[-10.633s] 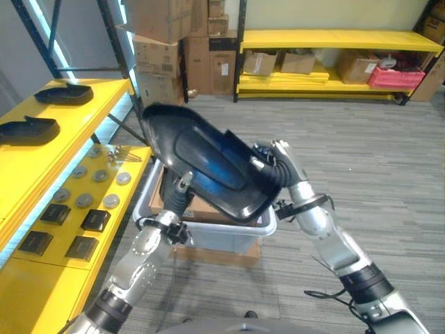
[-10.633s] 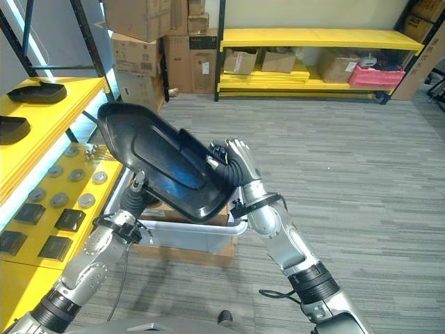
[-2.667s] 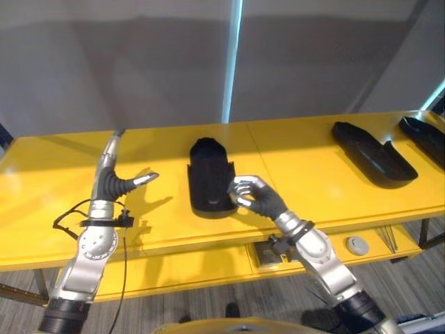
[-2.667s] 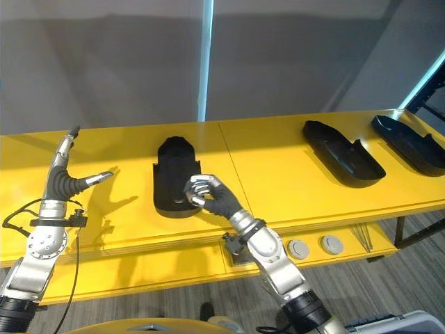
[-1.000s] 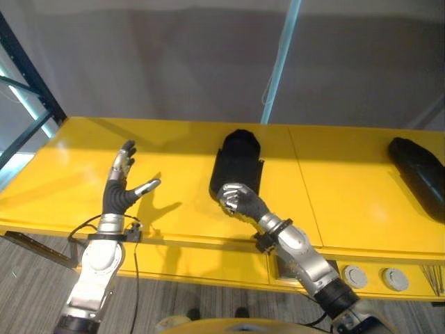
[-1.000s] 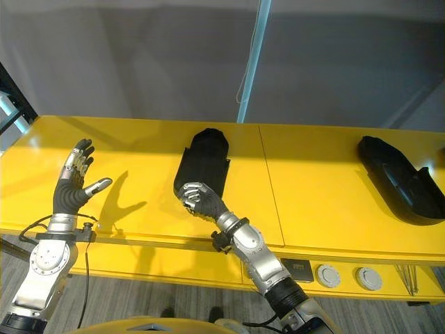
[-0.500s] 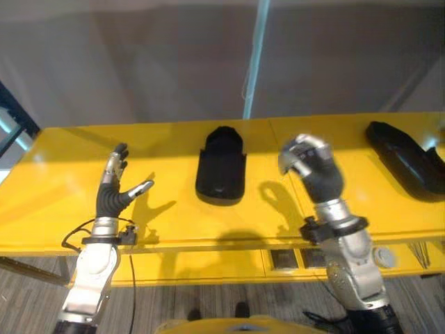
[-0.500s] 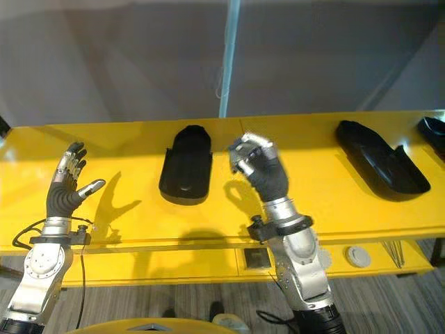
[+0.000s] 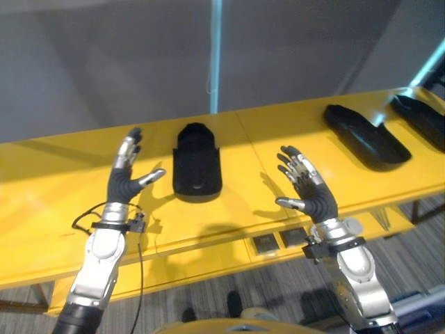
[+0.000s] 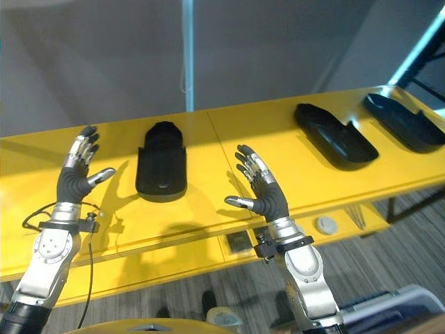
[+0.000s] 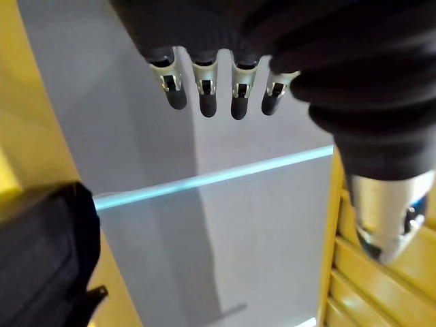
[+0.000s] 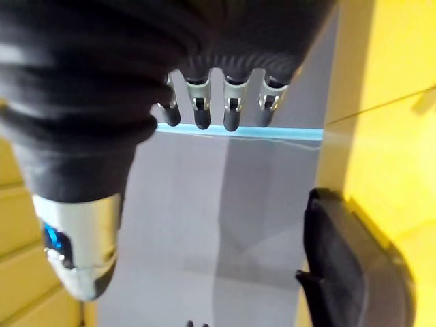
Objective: Move parts from the plastic box to the shelf.
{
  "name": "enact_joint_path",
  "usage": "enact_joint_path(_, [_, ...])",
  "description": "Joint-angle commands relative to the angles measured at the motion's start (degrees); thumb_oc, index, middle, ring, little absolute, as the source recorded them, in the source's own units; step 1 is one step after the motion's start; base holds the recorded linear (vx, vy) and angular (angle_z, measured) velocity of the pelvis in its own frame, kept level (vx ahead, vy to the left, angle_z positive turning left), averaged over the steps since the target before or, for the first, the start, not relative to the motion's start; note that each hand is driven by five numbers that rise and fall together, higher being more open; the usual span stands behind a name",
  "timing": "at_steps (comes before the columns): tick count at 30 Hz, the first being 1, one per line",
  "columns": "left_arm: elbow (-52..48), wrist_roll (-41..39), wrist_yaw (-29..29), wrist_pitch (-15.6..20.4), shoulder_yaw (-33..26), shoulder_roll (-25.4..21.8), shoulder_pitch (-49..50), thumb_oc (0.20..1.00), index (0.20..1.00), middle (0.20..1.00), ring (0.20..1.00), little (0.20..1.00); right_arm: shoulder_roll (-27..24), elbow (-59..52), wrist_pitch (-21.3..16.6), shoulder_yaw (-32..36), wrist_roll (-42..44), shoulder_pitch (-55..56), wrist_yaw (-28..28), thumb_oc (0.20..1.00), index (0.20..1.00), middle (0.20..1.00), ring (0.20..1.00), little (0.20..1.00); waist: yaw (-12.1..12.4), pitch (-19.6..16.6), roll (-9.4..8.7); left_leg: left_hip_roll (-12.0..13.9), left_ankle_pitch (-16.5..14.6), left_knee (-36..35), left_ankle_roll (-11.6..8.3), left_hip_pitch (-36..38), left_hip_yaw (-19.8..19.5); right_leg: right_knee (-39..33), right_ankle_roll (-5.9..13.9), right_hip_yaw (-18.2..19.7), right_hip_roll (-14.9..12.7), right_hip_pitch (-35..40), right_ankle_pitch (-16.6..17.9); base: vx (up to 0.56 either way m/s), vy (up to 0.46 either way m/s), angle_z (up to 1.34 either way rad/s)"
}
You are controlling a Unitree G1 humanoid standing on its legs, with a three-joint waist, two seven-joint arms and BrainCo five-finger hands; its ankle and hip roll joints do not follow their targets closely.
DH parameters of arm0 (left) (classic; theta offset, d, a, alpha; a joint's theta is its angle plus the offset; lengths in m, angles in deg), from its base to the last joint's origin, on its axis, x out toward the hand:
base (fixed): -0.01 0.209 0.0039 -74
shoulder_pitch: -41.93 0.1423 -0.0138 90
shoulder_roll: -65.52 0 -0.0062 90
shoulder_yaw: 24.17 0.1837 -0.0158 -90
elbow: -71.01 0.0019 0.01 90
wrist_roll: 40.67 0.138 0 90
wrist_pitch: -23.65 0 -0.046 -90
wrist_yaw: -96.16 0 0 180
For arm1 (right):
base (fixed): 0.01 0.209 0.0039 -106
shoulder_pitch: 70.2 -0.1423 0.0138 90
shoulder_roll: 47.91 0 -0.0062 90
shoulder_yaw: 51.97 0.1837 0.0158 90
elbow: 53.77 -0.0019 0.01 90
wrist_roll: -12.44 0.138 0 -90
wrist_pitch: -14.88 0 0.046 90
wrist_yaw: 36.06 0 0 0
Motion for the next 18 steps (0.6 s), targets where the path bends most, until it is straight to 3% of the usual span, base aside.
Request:
enact_joint_path(1, [-1.5,-0.7,0.9,2.2,1.7,-3.2,-4.1,1.000,1.000,1.000,1.000,1.000,1.2,-0.6,-2.5,0.8,-2.7,-2.3,-2.4,1.000,1.000,1.000,1.000,1.000,-1.7,0.2,-1.71,2.6,-7.7,0.0,0.35,1.8,3.1,5.7,5.95,3.9,-4.9,0.6,-7.7,-0.17,0.131,-0.65])
enact_joint_path(3, [-1.1,-0.6,1.0,2.5,2.3,-3.4,-5.5,1.000,1.000,1.000,1.000,1.000,1.4,-0.2,-2.5,0.9,-3.2,-2.6,-2.8,1.000,1.000,1.000,1.000,1.000,-1.8,1.2,-1.87,2.8,-7.8,0.0,0.50,1.7,5.6,6.9,6.81,5.1,-4.7,-1.7,-6.4,-0.15,0.069,-1.03])
enact_joint_path(4, [-1.4,-0.8,1.1,2.5,2.5,-3.7,-6.5,1.000,1.000,1.000,1.000,1.000,1.4,-0.2,-2.3,1.2,-4.5,-2.8,-3.7,1.000,1.000,1.000,1.000,1.000,-2.4,2.3,-1.80,3.3,-8.1,0.1,0.64,1.7,8.6,7.3,7.61,3.9,-5.4,-3.5,-5.4,-0.13,0.068,-1.51])
enact_joint_path(9, [-1.3,-0.8,1.9,2.2,2.2,-4.1,-6.7,1.000,1.000,1.000,1.000,1.000,1.4,-0.2,-2.0,1.3,-6.8,-2.3,-3.5,1.000,1.000,1.000,1.000,1.000,-2.4,2.9,-2.10,4.6,-9.7,1.1,0.88,4.1,20.5,7.3,7.82,-10.8,-9.6,-7.3,-3.0,-0.04,0.056,-1.83])
enact_joint_path(12, [-0.7,-0.2,2.6,1.4,2.1,-4.7,-7.2,1.000,1.000,1.000,1.000,1.000,2.4,0.6,-2.1,0.6,-5.5,-2.5,-3.4,1.000,1.000,1.000,1.000,1.000,-1.7,3.0,-1.42,5.8,-10.7,2.0,1.00,5.0,24.1,9.5,7.98,-18.8,-12.2,-7.1,-3.8,-0.06,-0.068,-1.59])
enact_joint_path(13, [-0.4,-0.3,2.9,1.1,2.2,-4.8,-7.4,1.000,1.000,1.000,1.000,1.000,2.8,1.0,-1.9,0.4,-5.3,-2.6,-3.4,1.000,1.000,1.000,1.000,1.000,-1.6,3.0,-1.43,6.4,-10.4,2.4,0.99,4.6,24.8,10.8,7.56,-19.7,-12.8,-6.3,-4.5,-0.14,-0.159,-1.14])
enact_joint_path(15, [0.0,-0.7,3.3,1.2,2.3,-4.9,-7.8,1.000,1.000,1.000,1.000,1.000,3.1,1.3,-1.8,0.4,-5.2,-2.5,-3.2,1.000,1.000,1.000,1.000,1.000,-1.8,3.0,-1.47,6.7,-10.2,2.7,0.87,4.4,25.2,12.6,7.44,-18.8,-12.9,-5.9,-5.3,-0.07,-0.155,-0.72])
enact_joint_path(16, [1.1,-1.0,3.6,1.4,2.8,-4.9,-9.1,1.000,1.000,1.000,1.000,1.000,3.4,1.5,-1.8,0.7,-5.0,-1.9,-2.5,1.000,1.000,1.000,1.000,1.000,-2.3,2.6,-1.62,7.3,-9.8,3.1,0.60,3.8,25.2,13.9,7.91,-14.1,-12.2,-4.6,-6.2,-0.02,-0.220,-0.43])
enact_joint_path(18, [1.2,-1.0,3.8,1.7,3.2,-4.6,-9.3,1.000,1.000,1.000,1.000,1.000,3.4,1.2,-1.8,1.1,-4.4,-1.5,-2.1,1.000,1.000,1.000,1.000,1.000,-1.8,1.8,-1.60,8.0,-9.3,3.7,-0.06,3.0,24.7,10.8,7.68,-11.6,-10.9,-1.6,-7.8,0.00,-0.302,-0.70])
